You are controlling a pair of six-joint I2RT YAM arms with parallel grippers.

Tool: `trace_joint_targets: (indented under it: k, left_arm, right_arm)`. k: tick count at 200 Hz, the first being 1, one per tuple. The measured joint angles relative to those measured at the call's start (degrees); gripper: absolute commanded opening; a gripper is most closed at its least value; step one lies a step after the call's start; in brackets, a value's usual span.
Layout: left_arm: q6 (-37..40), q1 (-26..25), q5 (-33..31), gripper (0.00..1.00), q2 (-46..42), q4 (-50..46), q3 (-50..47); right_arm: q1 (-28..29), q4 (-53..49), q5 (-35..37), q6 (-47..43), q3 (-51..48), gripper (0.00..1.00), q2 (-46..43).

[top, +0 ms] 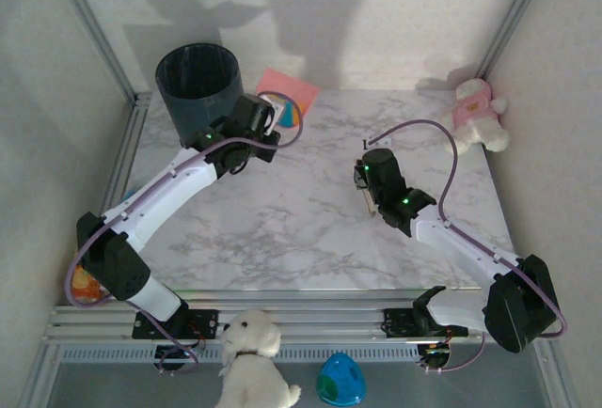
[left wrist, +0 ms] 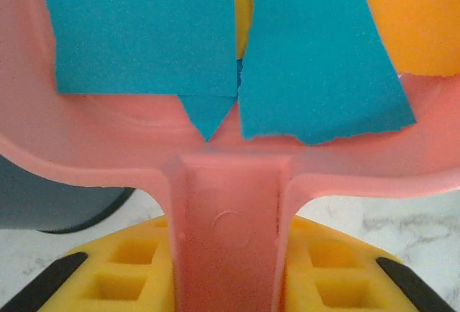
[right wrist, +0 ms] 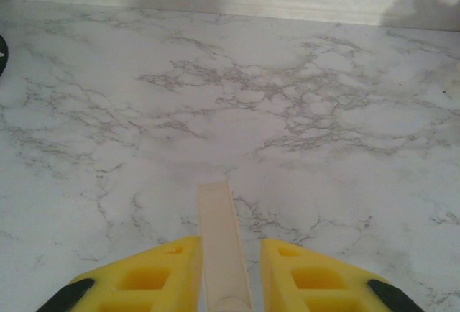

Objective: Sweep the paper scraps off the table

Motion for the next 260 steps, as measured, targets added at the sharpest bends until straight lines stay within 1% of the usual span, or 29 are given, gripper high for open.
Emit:
trace_joint_targets:
  k: [57,96,146,197,260]
  left_arm:
    - [-1.29,4.63,3.89,0.0,0.0,2.36,4.35]
    - [-2.51,8.04,7.74,0.0,0.76,2.75,7.87]
    - [-4.68,12.94,14.38,0.0,3.26,2.95,11.54]
    - [-7.32,17.29,21.38,0.0,4.5,4.7,12.39]
    - [-12.28,24.09,30.82,0.0,6.43,7.5,13.16]
  right_arm:
    - [-0.22,-0.02,-0.04,0.02,0.0,0.0,0.04]
    - [-0.39,-0.02,-0.11,0.02,0.0,0.0,0.04]
    - [-0.5,-0.11,-0.2,0.02,0.0,0.0,0.04]
    - [-0.66,-0.66,-0.22,0.02,0.0,0.0,0.04]
    - [-0.74,-0.94,-1.51,0.48,0.02,0.0,0.44]
